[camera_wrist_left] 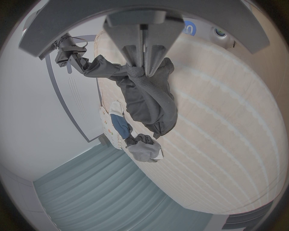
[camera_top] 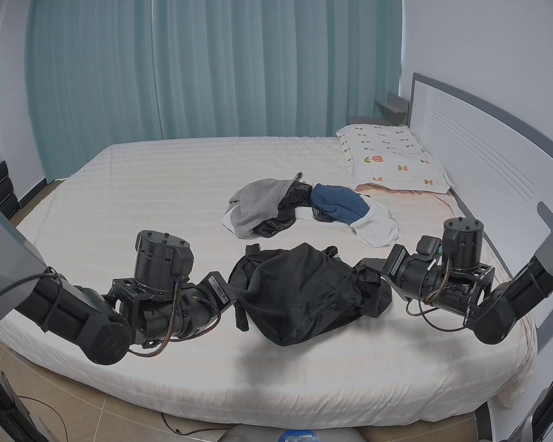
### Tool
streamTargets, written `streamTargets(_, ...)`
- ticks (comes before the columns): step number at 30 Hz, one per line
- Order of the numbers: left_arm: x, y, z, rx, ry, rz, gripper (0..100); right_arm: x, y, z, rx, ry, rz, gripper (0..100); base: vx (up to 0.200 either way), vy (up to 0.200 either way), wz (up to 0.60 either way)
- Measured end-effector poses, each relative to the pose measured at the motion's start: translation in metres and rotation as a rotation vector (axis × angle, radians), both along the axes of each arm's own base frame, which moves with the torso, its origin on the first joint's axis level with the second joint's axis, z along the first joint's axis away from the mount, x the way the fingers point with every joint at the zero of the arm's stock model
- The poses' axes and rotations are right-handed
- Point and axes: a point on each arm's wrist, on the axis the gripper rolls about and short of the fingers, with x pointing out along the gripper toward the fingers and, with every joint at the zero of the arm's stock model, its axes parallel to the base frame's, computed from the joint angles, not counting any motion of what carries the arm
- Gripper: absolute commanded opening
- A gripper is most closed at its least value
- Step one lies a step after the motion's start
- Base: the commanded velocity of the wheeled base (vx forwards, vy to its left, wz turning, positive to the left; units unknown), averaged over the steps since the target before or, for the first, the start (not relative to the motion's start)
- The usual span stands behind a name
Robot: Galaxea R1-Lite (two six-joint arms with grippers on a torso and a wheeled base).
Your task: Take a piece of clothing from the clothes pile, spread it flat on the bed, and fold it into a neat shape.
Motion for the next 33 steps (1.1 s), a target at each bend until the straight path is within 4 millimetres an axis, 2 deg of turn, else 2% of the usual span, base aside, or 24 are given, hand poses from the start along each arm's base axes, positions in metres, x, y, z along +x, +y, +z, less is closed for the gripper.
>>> streamTargets(4, 0.003, -0.001, 0.004, -0.029, -0.054, 0.007, 0, 0.0, 0.0, 0.0, -0.001, 0.001, 0.0, 0, 0.0, 0.0, 0.0)
streamTargets(14, 0.004, 0.003, 0.007, -0.043, -0.069, 0.036, 0, 0.002, -0.001, 0.001, -0.006, -0.012, -0.023, 0, 0.0, 0.2, 0.0)
streamTargets(22, 0.007, 0.013, 0.013, -0.049, -0.079, 0.068, 0, 0.002, -0.002, 0.005, 0.003, -0.048, -0.038, 0, 0.0, 0.2, 0.0)
streamTargets(33, 0.0, 0.021, 0.022, -0.047, -0.064, 0.076, 0, -0.001, -0.011, 0.013, 0.011, -0.067, -0.056, 0, 0.0, 0.2, 0.0)
